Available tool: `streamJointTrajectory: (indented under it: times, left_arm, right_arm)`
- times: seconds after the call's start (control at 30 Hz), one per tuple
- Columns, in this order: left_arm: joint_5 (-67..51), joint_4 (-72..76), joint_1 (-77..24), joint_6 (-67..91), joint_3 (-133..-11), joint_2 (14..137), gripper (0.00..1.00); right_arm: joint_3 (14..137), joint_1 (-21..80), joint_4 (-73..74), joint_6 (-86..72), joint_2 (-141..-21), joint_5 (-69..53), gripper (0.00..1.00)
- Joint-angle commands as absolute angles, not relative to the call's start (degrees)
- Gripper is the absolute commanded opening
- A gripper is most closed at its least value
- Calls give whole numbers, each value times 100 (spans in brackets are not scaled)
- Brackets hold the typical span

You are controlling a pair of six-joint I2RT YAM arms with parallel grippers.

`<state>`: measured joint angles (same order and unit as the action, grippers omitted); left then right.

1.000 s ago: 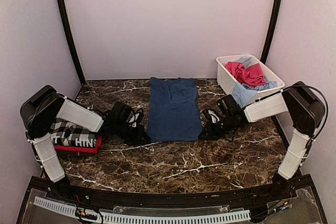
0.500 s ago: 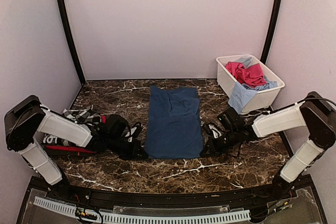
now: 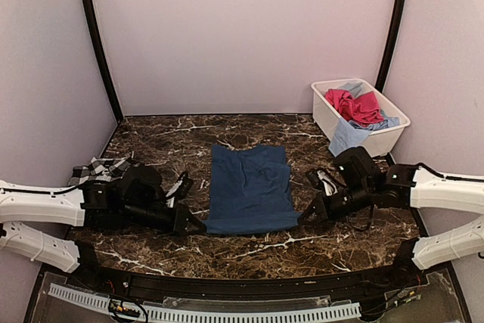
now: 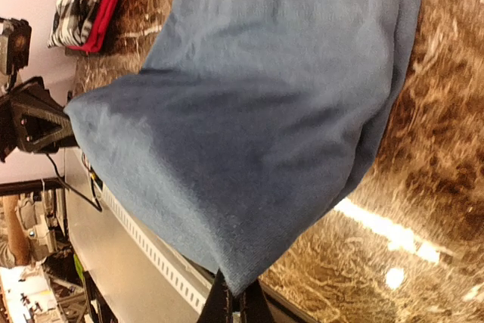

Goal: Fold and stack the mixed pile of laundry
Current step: Pick up the 2/3-rectangle-folded T-shirt from the center of the board, then fold the 2/3-rectangle-folded T-shirt at the center of the board.

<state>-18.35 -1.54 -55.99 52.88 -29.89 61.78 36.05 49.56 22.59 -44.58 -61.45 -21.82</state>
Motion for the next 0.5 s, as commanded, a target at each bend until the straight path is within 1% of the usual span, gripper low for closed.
streamJointTrajectory:
  times: [0.0,0.27,0.47]
  left_arm:
    - [-1375,-974,-5396,4936,-3723,6529,0]
    - [-1639,-982,-4118,4213,-4734,7475,0]
    - [-1803,-1060,-3317,3628,-6123,8796,0]
  right_arm:
    - [4527,4666,2998,-3866,-6742,-1647,0]
    - [5841,3490,3008,-2791,-7857,-1849,0]
    - [7182,2935,2888,-2101,-9375,-2127,0]
